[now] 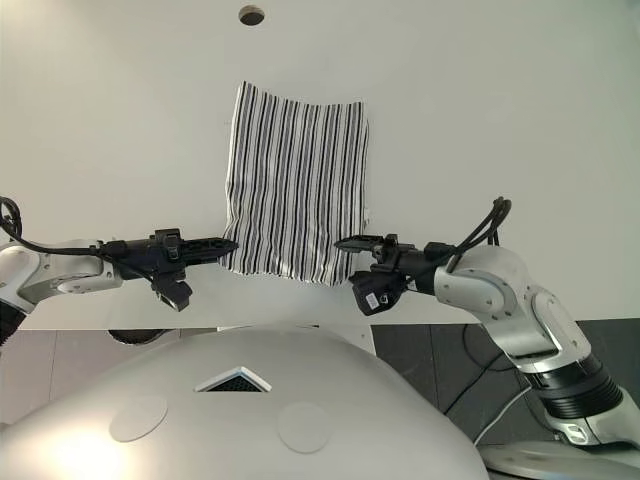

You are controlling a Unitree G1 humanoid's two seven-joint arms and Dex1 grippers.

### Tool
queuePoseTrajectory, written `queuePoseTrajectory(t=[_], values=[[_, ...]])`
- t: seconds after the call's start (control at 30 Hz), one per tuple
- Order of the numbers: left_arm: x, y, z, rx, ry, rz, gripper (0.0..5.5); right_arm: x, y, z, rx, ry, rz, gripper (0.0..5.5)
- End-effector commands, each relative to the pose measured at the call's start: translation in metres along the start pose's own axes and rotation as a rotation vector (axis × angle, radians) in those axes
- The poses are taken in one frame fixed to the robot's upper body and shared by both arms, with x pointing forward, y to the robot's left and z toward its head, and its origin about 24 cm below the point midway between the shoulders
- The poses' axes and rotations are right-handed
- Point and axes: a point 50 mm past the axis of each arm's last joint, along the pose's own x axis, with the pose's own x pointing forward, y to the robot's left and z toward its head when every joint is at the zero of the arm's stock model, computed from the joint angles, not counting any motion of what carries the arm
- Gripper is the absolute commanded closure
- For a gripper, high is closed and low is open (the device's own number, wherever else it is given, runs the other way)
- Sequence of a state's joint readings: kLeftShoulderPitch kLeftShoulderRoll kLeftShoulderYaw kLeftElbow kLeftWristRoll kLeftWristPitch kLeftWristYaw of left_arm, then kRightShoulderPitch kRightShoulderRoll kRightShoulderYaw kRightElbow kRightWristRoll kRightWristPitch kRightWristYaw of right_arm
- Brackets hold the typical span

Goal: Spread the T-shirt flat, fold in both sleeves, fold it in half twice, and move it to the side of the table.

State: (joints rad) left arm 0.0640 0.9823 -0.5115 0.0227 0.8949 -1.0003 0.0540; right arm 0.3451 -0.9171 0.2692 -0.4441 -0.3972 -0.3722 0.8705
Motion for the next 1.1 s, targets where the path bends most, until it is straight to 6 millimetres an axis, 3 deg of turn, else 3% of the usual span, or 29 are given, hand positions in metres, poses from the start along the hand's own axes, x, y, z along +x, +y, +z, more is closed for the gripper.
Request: queuePoseTrajectory(t=[0.03, 0.27, 0.77, 1.0, 1.1], values=[[-0.005, -0.047, 0.024, -0.122, -0.023, -0.228, 5.41, 0.008, 0.024, -0.020, 0.044, 0.117, 0.153, 2.39], [-0.005, -0.046, 0.026, -0.126, -0.022, -0.220, 5.41, 0.020, 0.023, -0.017, 0.033, 0.074, 0.177, 2.39], [-0.004, -0.041, 0.025, -0.176, -0.013, -0.191, 5.41, 0.019, 0.027, -0.007, 0.101, 0.001, 0.195, 5.42], [-0.004, -0.030, 0.033, -0.291, -0.044, -0.109, 5.43, 0.003, 0.019, -0.009, 0.213, -0.020, 0.121, 5.50], [-0.008, -0.016, 0.039, -0.364, -0.054, -0.055, 5.43, -0.017, 0.014, -0.005, 0.273, -0.051, 0.079, 5.50]])
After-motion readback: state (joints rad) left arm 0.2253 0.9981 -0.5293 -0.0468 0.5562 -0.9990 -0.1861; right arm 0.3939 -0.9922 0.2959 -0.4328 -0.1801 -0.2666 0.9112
